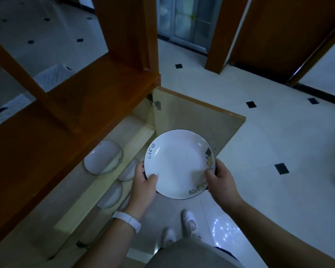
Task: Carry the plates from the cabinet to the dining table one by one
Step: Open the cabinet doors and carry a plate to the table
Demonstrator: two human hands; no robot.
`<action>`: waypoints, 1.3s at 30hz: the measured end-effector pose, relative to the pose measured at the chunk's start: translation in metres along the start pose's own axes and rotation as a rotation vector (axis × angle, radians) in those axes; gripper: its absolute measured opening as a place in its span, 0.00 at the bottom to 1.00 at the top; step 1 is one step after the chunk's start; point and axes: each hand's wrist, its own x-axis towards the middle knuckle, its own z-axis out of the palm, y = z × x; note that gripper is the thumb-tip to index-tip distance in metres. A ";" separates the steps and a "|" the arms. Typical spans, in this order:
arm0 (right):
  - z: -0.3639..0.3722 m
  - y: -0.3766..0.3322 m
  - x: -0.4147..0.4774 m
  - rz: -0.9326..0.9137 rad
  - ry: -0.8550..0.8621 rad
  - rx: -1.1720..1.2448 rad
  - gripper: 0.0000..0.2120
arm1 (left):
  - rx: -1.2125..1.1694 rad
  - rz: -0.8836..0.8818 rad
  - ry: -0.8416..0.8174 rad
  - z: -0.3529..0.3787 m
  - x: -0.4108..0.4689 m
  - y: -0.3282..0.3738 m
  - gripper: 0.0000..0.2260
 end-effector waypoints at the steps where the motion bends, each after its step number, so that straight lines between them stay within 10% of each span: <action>1: -0.003 0.003 -0.004 0.009 0.021 0.001 0.12 | 0.005 -0.006 -0.025 0.003 -0.001 0.000 0.17; 22: -0.126 0.067 -0.045 0.085 0.172 0.146 0.14 | 0.183 0.070 -0.139 0.123 -0.069 -0.003 0.16; 39: -0.368 0.141 -0.176 0.162 0.715 0.367 0.12 | 0.293 0.175 -0.658 0.379 -0.204 -0.029 0.15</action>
